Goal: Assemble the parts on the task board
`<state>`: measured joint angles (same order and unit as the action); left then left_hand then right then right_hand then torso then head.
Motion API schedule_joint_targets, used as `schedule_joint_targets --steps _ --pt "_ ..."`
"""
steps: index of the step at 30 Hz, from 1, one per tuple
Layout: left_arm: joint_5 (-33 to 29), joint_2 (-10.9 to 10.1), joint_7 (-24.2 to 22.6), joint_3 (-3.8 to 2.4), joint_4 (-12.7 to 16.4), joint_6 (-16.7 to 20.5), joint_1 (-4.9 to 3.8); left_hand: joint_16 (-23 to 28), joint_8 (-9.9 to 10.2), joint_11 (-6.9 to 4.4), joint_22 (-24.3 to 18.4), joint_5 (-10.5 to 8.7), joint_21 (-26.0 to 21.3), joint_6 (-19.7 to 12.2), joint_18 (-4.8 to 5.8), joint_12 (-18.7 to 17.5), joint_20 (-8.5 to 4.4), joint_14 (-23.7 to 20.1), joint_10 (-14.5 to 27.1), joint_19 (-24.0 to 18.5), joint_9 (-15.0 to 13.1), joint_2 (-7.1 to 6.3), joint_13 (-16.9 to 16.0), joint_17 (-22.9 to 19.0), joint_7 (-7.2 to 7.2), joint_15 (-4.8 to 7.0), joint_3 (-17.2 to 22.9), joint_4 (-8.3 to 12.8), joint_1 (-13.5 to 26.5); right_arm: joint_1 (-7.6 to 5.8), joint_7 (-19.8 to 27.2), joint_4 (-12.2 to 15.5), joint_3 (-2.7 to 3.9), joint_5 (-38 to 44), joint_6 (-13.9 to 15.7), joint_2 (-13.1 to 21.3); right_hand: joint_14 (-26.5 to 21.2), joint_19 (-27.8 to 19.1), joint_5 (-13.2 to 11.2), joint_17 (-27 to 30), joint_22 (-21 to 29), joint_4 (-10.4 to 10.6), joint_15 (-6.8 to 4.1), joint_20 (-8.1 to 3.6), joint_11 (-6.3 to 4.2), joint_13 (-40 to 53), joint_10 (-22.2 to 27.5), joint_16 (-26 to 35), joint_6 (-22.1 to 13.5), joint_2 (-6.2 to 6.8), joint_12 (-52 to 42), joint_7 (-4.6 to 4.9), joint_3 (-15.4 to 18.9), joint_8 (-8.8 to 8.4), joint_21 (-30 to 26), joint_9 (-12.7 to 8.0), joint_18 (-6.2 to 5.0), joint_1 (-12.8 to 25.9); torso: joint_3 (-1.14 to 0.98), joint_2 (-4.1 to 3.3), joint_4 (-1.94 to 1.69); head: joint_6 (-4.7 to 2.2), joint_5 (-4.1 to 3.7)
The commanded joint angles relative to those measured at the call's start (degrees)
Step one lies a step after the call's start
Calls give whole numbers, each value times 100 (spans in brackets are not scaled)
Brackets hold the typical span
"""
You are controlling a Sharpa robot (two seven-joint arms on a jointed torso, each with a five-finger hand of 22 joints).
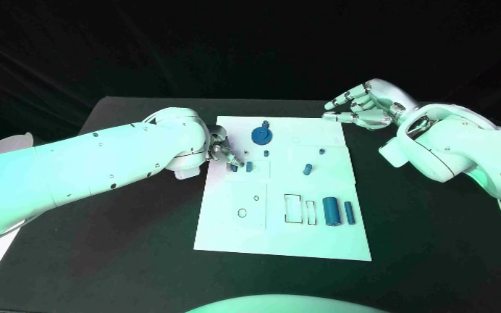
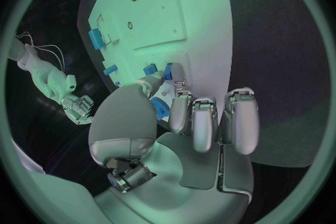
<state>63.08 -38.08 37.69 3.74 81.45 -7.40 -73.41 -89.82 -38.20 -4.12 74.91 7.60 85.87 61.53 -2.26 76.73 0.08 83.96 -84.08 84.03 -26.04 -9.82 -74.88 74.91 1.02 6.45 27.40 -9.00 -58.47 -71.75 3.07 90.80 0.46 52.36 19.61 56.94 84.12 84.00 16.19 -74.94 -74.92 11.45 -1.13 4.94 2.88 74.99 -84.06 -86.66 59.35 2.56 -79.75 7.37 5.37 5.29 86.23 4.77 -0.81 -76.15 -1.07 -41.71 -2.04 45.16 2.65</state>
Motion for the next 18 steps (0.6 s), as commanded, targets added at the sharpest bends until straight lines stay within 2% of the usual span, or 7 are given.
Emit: schedule_joint_targets --steps 1,6,11,18 --pt "40 5 8 4 -14 -101 8 -18 34 -28 1149 25 27 50 107 13 -54 604 -138 406 -18 14 -10 1509 -24 46 -159 -93 86 2 51 10 0 21 -7 -1 460 254 23 -962 -868 1 -44 -42 -29 1011 -162 26 -32 -6 28 6 31 38 -24 10 -76 28 2 2 -1 -5 -3" --pt "41 1 8 3 -22 -39 9 -18 55 -29 1167 32 40 85 112 33 -55 604 -147 416 -63 39 -41 1509 -22 47 -680 -366 143 2 53 7 0 21 -5 0 460 254 23 -962 -868 1 -44 -42 -29 1011 -162 26 -32 -6 28 6 31 38 -24 10 -76 28 2 1 0 -12 -5" --pt "25 -18 -5 1 8 56 15 -18 72 -31 1173 37 43 92 113 38 -58 604 -150 418 -87 87 -52 1509 -19 50 -883 -479 70 2 55 1 0 21 -6 -3 460 254 23 -962 -868 1 -44 -42 -29 1011 -162 26 -32 -6 28 6 31 38 -24 10 -76 28 1 -1 4 -14 -14" --pt "-187 -67 -57 -23 77 438 24 -18 106 -30 1178 47 41 112 114 37 -59 604 -153 420 -130 84 -64 1509 -19 49 -1393 -754 16 2 57 -11 0 21 -12 -11 460 254 23 -962 -868 1 -44 -42 -29 1011 -162 26 -32 -6 28 6 31 38 -24 10 -76 28 6 0 -1 -13 -28"
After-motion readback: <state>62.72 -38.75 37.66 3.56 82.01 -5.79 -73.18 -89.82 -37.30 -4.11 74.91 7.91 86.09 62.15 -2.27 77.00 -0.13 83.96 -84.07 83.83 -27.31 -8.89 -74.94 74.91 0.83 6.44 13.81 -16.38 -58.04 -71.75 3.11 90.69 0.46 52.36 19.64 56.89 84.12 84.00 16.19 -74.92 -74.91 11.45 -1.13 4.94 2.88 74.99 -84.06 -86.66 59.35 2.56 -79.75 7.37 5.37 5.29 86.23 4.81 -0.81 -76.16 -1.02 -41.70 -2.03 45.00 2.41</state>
